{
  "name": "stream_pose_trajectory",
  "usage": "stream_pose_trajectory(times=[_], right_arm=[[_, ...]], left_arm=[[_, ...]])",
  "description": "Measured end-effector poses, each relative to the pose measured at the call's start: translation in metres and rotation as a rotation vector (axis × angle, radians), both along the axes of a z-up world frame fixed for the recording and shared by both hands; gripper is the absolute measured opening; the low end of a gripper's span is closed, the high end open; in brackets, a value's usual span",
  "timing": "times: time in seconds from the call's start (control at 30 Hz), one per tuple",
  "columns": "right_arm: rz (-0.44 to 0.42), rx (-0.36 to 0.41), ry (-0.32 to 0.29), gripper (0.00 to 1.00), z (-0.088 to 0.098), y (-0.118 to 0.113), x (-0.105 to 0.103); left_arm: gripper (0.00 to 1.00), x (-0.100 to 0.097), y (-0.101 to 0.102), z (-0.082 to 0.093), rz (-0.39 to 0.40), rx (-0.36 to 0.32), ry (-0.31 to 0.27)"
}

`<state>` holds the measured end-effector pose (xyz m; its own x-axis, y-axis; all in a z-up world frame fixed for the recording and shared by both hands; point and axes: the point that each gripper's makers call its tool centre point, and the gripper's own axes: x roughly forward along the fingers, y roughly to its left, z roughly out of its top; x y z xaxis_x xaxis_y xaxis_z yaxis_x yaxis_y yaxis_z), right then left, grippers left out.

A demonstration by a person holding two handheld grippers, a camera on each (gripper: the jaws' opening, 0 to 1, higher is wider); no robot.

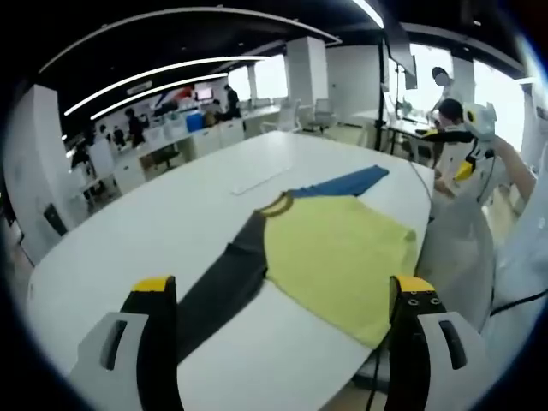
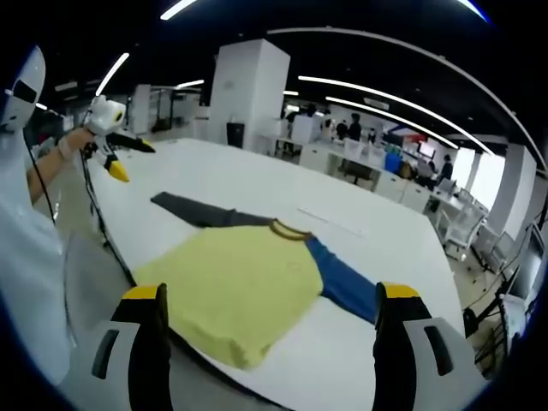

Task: Fold the garment on the visible template until the final outline fits inside the template.

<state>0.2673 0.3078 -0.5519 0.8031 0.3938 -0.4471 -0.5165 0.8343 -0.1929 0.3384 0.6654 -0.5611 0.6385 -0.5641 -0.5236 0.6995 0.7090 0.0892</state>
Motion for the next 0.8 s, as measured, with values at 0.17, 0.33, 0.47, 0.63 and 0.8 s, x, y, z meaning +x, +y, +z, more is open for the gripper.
stream_pose_trajectory(times=[0.17, 0.33, 0.47, 0.63, 0.8], right_arm=[[0.004, 0.003, 0.001, 1.00, 0.000, 0.000, 0.003], [0.013, 0.003, 0.007, 1.00, -0.004, 0.000, 0.009], [0.020, 0.000, 0.015, 0.99, -0.008, 0.000, 0.017], [0.033, 0.002, 0.017, 0.98, -0.010, 0.001, 0.022], [0.027, 0.012, 0.028, 0.98, -0.016, -0.001, 0.026]], left_arm=[[1.00, -0.002, -0.006, -0.004, 0.002, -0.009, 0.012], [1.00, -0.006, -0.014, -0.011, -0.010, -0.015, 0.023], [1.00, -0.008, -0.022, -0.022, -0.026, -0.019, 0.057], [1.00, -0.009, -0.029, -0.030, -0.031, -0.028, 0.079], [1.00, -0.014, -0.037, -0.037, -0.046, -0.043, 0.104]])
